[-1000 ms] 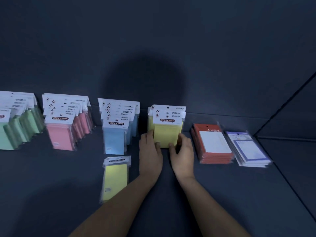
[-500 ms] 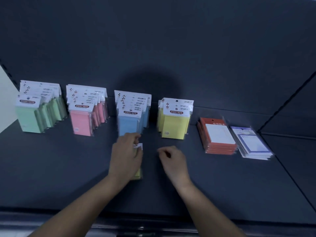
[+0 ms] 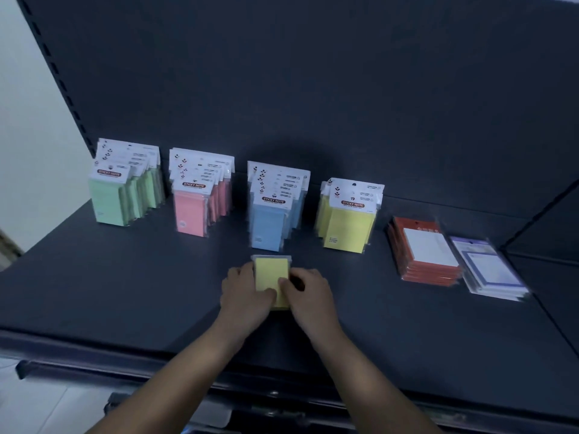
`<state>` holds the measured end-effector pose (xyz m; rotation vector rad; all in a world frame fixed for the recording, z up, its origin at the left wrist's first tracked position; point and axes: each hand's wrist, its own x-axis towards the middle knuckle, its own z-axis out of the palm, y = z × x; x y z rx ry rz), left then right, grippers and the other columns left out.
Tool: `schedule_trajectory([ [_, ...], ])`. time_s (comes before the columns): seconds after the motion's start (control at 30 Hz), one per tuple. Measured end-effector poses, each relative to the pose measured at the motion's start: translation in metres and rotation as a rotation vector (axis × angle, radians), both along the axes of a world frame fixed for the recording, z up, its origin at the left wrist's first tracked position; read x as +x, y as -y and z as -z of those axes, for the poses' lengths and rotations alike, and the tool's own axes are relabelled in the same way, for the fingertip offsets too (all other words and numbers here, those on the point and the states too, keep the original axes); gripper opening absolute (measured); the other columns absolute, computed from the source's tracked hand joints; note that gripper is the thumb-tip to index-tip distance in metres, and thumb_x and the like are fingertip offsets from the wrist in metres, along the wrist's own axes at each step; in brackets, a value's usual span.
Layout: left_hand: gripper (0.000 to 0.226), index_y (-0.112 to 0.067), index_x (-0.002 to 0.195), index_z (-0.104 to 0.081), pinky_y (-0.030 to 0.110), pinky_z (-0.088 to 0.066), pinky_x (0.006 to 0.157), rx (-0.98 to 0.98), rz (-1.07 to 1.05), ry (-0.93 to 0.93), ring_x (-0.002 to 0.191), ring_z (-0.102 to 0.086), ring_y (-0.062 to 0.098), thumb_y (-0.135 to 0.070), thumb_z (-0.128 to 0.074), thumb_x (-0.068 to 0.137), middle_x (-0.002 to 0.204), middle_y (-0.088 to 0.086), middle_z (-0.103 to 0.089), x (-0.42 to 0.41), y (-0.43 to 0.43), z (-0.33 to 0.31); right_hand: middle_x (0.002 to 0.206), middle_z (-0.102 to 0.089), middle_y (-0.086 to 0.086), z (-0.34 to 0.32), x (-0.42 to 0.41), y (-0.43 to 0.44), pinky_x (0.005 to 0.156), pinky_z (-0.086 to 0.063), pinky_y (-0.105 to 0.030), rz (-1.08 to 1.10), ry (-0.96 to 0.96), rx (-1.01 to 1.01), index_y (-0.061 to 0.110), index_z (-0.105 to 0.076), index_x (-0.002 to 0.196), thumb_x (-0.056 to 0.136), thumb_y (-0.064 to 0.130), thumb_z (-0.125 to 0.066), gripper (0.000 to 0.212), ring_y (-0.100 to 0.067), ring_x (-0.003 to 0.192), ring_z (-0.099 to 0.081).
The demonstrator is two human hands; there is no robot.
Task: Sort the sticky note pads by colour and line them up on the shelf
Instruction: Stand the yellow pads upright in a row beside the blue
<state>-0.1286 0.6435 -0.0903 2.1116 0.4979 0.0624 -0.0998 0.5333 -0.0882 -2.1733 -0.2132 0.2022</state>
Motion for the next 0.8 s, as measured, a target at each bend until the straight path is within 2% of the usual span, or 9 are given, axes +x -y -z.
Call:
schedule_trajectory([
  [0.07, 0.047, -0.022, 0.118, -0.043, 0.003, -0.036, 0.076, -0.172, 0.009, 0.128, 0.103, -0.045, 0.01, 0.006, -0.047, 0.08, 0.112, -0.001, -0.034, -0.002, 0.011, 0.001, 0.101, -0.065, 0.001, -0.001, -0.001, 0.005, 0.08, -0.045, -0.02, 0.046, -0.014, 0.221, 0.014, -0.065, 0.108, 0.091, 0.012, -0.054, 0.02, -0.014, 0.096, -0.058],
  [0.13, 0.055, -0.018, 0.123, -0.041, -0.005, -0.033, 0.071, -0.218, 0.006, 0.233, 0.093, -0.044, -0.001, 0.014, -0.044, 0.079, 0.112, -0.002, -0.033, -0.002, 0.022, 0.002, 0.1, -0.067, 0.004, 0.0, 0.0, 0.014, 0.082, -0.047, -0.018, 0.106, -0.011, 0.36, 0.016, -0.064, 0.109, 0.09, 0.006, -0.056, 0.023, -0.009, 0.094, -0.061],
  [0.2, 0.059, -0.015, 0.126, -0.04, -0.007, -0.031, 0.076, -0.177, 0.035, 0.351, 0.097, -0.045, -0.005, 0.018, -0.045, 0.077, 0.114, -0.002, -0.034, 0.001, 0.032, 0.003, 0.101, -0.067, 0.008, 0.002, 0.003, 0.024, 0.083, -0.047, -0.015, 0.148, 0.02, 0.443, 0.022, -0.061, 0.108, 0.088, 0.001, -0.057, 0.029, -0.003, 0.094, -0.062],
  [0.3, 0.062, -0.023, 0.123, -0.036, -0.002, -0.032, 0.088, -0.109, 0.158, 0.491, 0.108, -0.045, -0.011, 0.018, -0.049, 0.078, 0.119, -0.004, -0.042, 0.012, 0.047, 0.006, 0.107, -0.066, 0.012, 0.002, 0.009, 0.04, 0.09, -0.047, -0.014, 0.185, 0.101, 0.479, 0.029, -0.056, 0.115, 0.088, -0.005, -0.054, 0.044, 0.003, 0.1, -0.061],
  [0.4, 0.057, -0.02, 0.127, -0.037, 0.018, -0.041, 0.098, -0.088, 0.259, 0.496, 0.115, -0.049, 0.008, 0.011, -0.052, 0.081, 0.126, -0.003, -0.045, 0.028, 0.058, 0.006, 0.12, -0.062, 0.001, 0.004, 0.02, 0.056, 0.1, -0.046, -0.027, 0.216, 0.175, 0.435, 0.02, -0.049, 0.131, 0.089, -0.008, -0.052, 0.051, -0.008, 0.111, -0.059],
  [0.5, 0.056, -0.012, 0.132, -0.034, 0.033, -0.042, 0.102, -0.04, 0.334, 0.504, 0.119, -0.048, 0.013, 0.008, -0.052, 0.083, 0.133, 0.0, -0.042, 0.046, 0.066, 0.004, 0.117, -0.063, -0.002, 0.004, 0.034, 0.069, 0.092, -0.048, -0.02, 0.215, 0.22, 0.413, 0.03, -0.038, 0.136, 0.088, -0.009, -0.052, 0.063, -0.009, 0.104, -0.061],
  [0.57, 0.057, -0.012, 0.134, -0.033, 0.034, -0.041, 0.103, -0.018, 0.362, 0.517, 0.121, -0.046, 0.014, 0.008, -0.052, 0.083, 0.136, 0.0, -0.04, 0.057, 0.069, 0.003, 0.115, -0.064, -0.001, 0.004, 0.044, 0.075, 0.088, -0.048, -0.016, 0.22, 0.248, 0.4, 0.035, -0.036, 0.134, 0.088, -0.009, -0.052, 0.066, -0.007, 0.101, -0.062],
  [0.7, 0.055, -0.012, 0.133, -0.035, 0.034, -0.045, 0.097, 0.001, 0.353, 0.528, 0.116, -0.05, 0.014, 0.006, -0.052, 0.084, 0.134, -0.001, -0.041, 0.076, 0.071, 0.007, 0.13, -0.055, -0.002, 0.006, 0.063, 0.078, 0.103, -0.044, -0.032, 0.209, 0.278, 0.367, 0.02, -0.033, 0.143, 0.089, -0.007, -0.051, 0.063, -0.013, 0.119, -0.054],
  [0.8, 0.052, -0.012, 0.134, -0.037, 0.031, -0.047, 0.092, 0.047, 0.303, 0.53, 0.109, -0.052, 0.016, 0.002, -0.052, 0.086, 0.132, 0.0, -0.04, 0.089, 0.071, 0.012, 0.118, -0.049, 0.001, 0.007, 0.075, 0.076, 0.103, -0.04, -0.027, 0.224, 0.315, 0.27, 0.019, -0.031, 0.145, 0.089, -0.003, -0.054, 0.064, -0.009, 0.114, -0.052],
])
